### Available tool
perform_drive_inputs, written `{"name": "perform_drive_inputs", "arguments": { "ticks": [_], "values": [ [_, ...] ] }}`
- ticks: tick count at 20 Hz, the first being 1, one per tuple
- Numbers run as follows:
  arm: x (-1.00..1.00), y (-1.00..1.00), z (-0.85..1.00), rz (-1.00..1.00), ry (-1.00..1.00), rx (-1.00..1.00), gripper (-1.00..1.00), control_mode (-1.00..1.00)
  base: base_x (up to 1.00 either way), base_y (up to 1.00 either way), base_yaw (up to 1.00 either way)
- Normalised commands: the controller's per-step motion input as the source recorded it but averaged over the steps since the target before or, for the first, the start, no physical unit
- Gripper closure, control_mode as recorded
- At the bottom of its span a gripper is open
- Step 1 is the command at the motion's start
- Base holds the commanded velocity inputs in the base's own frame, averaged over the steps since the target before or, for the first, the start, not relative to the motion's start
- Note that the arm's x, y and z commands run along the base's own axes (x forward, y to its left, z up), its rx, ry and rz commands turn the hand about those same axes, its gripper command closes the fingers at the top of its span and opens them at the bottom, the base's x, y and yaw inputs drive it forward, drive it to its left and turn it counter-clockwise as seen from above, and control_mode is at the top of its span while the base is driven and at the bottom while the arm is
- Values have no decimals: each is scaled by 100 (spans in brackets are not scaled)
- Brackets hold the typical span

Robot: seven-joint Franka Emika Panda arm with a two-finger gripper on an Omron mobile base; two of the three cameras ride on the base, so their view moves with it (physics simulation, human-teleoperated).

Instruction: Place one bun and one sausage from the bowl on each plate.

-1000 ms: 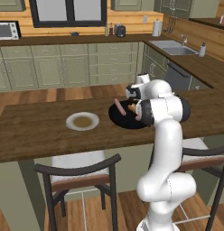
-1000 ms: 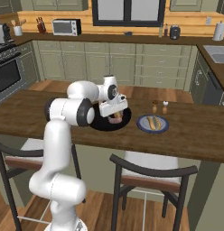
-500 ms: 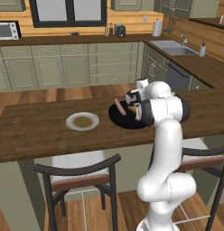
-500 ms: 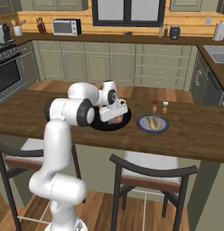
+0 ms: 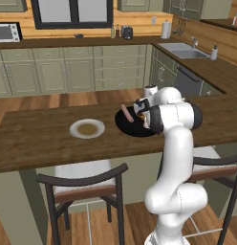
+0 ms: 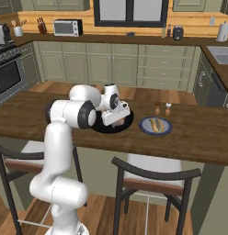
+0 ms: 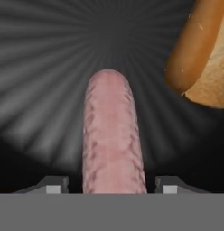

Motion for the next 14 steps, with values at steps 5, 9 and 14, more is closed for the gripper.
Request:
{"name": "perform_drive_inputs", "arguments": {
  "ticks": [5,9,14],
  "values": [
    [-3,0,24,0,0,0,100,-100,0,0,0],
    [-8,0,99,-10,0,0,100,-100,0,0,0],
    [-24,-32,75,-21,-2,4,100,-100,0,0,0]
  ]
}}
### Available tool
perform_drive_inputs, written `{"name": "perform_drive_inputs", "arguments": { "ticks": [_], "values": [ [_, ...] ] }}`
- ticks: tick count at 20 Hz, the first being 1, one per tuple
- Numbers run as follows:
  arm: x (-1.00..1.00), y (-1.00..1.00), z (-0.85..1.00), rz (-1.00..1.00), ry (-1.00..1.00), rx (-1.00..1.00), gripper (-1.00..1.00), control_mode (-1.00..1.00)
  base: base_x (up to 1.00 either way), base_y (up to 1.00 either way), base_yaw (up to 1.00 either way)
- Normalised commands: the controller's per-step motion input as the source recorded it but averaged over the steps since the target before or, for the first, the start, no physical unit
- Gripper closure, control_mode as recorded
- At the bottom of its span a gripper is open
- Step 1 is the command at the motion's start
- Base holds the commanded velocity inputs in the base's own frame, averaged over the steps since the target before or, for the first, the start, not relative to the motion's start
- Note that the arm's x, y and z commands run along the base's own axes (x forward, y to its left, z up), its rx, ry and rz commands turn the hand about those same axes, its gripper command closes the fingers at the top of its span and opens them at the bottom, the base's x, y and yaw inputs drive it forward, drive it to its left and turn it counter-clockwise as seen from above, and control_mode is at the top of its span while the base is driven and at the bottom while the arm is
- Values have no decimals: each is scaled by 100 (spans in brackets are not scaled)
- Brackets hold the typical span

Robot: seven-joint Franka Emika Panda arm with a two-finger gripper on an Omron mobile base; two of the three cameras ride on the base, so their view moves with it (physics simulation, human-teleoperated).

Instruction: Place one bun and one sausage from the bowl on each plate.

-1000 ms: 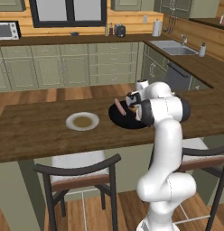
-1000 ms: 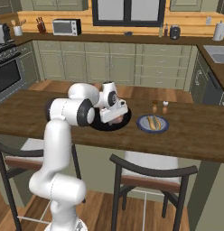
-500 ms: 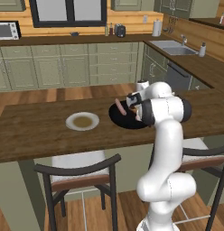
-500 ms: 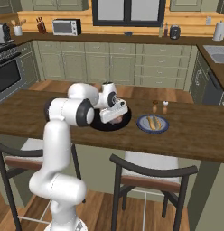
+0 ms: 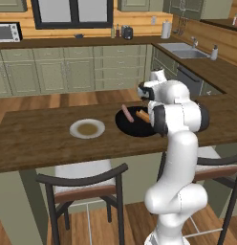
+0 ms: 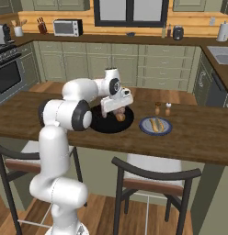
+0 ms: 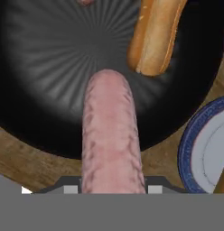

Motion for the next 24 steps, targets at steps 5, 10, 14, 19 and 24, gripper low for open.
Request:
{"name": "perform_drive_inputs", "arguments": {
  "ticks": [5,10,14,19,24],
  "values": [
    [-7,-100,15,-36,-12,26,100,-100,0,0,0],
    [-16,-89,0,-29,-12,20,100,-100,0,0,0],
    [27,-65,-35,-13,6,7,100,-100,0,0,0],
    [34,-8,-39,0,1,0,100,-100,0,0,0],
    [10,-10,-34,-3,-4,1,100,-100,0,0,0]
  ]
}}
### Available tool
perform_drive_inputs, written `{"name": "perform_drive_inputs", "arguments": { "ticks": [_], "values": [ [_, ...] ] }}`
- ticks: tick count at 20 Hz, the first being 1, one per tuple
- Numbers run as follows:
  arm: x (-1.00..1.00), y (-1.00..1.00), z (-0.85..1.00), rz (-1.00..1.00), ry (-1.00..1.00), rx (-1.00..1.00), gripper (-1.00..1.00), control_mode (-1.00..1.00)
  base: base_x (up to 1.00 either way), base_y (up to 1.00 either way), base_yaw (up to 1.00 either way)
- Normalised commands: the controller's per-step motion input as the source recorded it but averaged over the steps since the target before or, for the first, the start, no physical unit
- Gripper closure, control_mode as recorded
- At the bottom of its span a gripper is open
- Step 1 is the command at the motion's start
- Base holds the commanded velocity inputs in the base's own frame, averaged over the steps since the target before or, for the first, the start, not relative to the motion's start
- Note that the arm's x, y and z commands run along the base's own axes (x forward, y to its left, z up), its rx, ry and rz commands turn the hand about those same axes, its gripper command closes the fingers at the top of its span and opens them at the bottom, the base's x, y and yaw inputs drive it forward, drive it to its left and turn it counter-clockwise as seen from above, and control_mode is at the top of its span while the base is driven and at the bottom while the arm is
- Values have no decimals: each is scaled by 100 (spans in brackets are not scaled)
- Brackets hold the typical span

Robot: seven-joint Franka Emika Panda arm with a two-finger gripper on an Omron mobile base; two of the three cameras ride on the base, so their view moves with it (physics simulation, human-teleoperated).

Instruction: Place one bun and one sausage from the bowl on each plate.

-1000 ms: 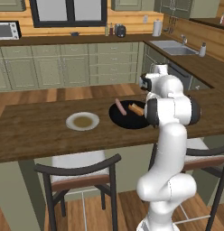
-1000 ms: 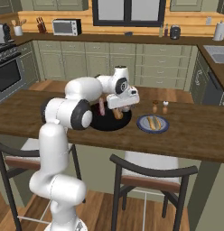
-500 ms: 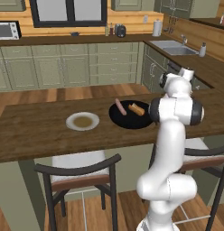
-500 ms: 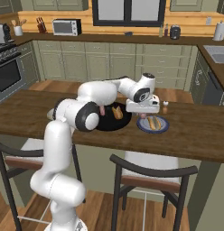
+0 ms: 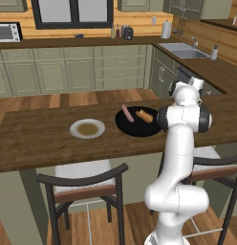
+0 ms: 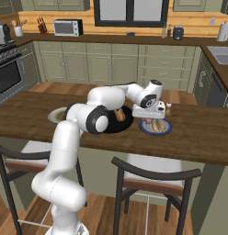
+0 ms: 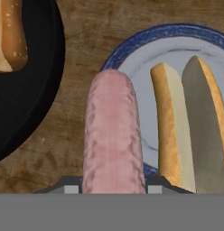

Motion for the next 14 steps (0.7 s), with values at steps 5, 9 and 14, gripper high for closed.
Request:
{"name": "perform_drive_inputs", "arguments": {
  "ticks": [5,9,14],
  "values": [
    [15,-25,-25,-5,-18,10,100,-100,0,0,0],
    [2,0,-18,-1,-20,16,100,-100,0,0,0],
    [0,2,-4,0,-3,1,100,-100,0,0,0]
  ]
}}
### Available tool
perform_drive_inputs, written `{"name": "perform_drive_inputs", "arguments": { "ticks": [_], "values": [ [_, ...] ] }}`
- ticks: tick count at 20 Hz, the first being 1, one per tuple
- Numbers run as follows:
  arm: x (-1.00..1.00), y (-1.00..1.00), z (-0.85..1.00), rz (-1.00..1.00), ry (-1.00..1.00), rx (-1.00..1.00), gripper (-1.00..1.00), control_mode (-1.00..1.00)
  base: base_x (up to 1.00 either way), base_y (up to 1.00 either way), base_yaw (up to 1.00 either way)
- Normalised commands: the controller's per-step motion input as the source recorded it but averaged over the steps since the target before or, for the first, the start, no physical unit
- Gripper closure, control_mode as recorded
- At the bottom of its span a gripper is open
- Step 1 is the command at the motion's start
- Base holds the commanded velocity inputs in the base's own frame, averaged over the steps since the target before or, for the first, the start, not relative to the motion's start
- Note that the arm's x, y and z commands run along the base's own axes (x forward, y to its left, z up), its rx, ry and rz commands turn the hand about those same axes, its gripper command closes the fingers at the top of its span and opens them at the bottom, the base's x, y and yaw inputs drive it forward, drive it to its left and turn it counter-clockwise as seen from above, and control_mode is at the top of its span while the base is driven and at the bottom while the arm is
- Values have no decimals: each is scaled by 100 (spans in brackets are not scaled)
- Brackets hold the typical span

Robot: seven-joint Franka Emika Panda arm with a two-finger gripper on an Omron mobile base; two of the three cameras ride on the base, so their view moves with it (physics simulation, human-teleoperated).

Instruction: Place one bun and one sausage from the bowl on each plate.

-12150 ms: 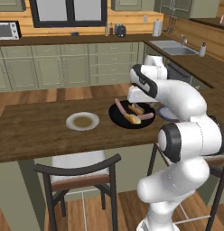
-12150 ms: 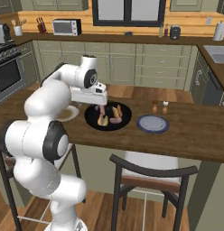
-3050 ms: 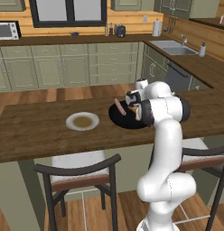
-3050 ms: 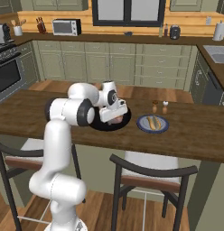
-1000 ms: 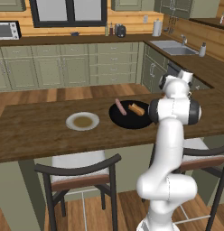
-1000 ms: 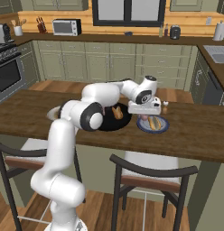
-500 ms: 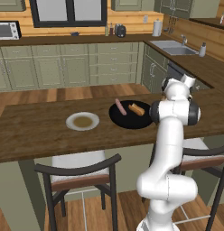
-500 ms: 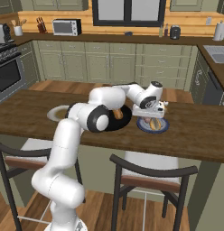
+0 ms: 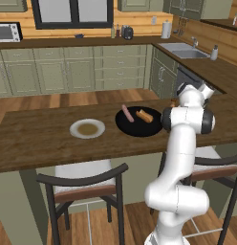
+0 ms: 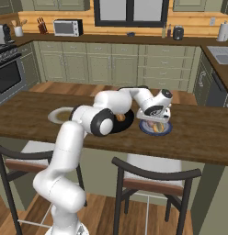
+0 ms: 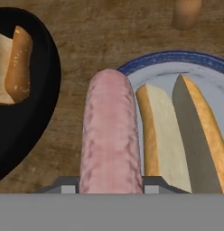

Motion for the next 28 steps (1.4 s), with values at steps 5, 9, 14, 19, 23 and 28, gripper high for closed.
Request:
{"name": "perform_drive_inputs", "arguments": {
  "ticks": [5,9,14,19,23,28],
  "values": [
    [11,6,0,0,0,0,-100,-100,0,0,0],
    [13,6,0,0,0,0,-100,-100,0,0,0],
    [5,0,0,0,-1,0,-100,-100,0,0,0],
    [0,21,11,-3,1,-6,-100,-100,0,0,0],
    [-24,49,80,-6,0,-14,-100,-100,0,0,0],
    [-35,86,64,-11,1,1,-100,-100,0,0,0]
  ]
}}
